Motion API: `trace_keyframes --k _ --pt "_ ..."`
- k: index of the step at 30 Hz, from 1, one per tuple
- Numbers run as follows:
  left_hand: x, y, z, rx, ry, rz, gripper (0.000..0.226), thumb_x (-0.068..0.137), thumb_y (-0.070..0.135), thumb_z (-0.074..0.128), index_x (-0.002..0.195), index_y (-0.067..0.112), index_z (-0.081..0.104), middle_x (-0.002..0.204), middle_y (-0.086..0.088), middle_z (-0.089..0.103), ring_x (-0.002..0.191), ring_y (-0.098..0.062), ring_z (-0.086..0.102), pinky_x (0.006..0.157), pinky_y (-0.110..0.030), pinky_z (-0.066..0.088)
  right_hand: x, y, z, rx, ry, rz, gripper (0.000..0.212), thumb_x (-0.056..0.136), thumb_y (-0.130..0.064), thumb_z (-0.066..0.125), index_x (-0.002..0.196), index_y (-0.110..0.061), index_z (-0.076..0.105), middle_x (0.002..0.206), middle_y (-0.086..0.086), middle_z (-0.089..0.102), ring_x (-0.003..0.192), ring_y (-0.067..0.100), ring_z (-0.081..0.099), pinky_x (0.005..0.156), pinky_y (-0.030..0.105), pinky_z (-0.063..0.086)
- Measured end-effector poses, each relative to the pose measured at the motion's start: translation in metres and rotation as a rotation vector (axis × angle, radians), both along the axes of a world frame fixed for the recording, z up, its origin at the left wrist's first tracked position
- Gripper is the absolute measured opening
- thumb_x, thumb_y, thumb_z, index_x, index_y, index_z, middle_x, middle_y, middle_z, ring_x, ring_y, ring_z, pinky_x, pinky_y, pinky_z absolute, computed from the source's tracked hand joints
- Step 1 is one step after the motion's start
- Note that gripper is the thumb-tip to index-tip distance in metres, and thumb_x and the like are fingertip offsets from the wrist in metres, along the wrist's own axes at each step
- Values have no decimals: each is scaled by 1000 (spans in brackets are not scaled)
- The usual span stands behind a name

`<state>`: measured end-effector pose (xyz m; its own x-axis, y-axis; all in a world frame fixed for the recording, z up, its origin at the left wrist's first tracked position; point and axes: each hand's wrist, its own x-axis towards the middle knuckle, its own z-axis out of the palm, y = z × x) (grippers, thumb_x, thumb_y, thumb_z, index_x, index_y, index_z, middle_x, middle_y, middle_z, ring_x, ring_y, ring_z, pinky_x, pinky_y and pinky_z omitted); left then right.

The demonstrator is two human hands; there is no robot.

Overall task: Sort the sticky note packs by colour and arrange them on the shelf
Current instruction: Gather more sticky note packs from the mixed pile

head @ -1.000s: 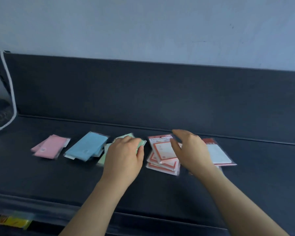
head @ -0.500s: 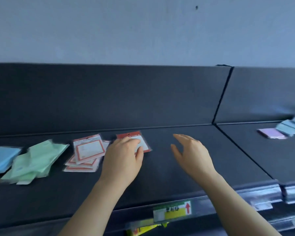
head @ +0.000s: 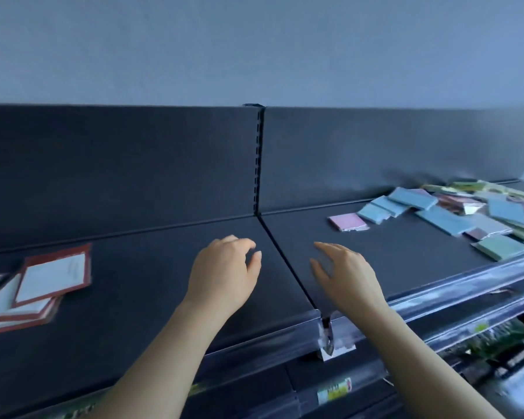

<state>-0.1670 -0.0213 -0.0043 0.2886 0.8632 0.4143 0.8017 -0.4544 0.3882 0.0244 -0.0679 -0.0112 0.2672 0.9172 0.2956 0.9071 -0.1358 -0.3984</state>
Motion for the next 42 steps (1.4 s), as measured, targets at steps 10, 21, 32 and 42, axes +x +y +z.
trace_keyframes --k 10,21,32,42 --pt "114 67 8 -62 49 -144 28 97 36 47 113 22 64 102 6 63 99 -17 57 80 -32 47 105 32 -1 -12 55 -177 33 95 -27 51 126 -20 61 129 0 61 116 26 55 89 34 46" --pt "241 116 4 -147 154 -161 26 95 30 47 104 11 62 101 -3 61 95 -24 55 72 -32 45 224 65 -14 -36 116 -255 28 95 -19 47 112 -2 62 117 9 65 108 30 56 87 41 48" --pt "360 149 -32 -319 350 55 50 95 53 42 120 11 51 131 -8 47 122 -29 41 95 -37 36 344 144 -34 -112 34 72 32 96 -8 41 123 -4 58 136 5 55 125 24 49 99 33 39" --pt "365 149 -31 -210 89 285 32 90 25 61 103 15 33 95 -1 63 85 -26 56 74 -32 32 360 153 -42 -109 -33 271 31 92 -4 39 110 -8 65 120 5 63 114 25 54 91 36 44"
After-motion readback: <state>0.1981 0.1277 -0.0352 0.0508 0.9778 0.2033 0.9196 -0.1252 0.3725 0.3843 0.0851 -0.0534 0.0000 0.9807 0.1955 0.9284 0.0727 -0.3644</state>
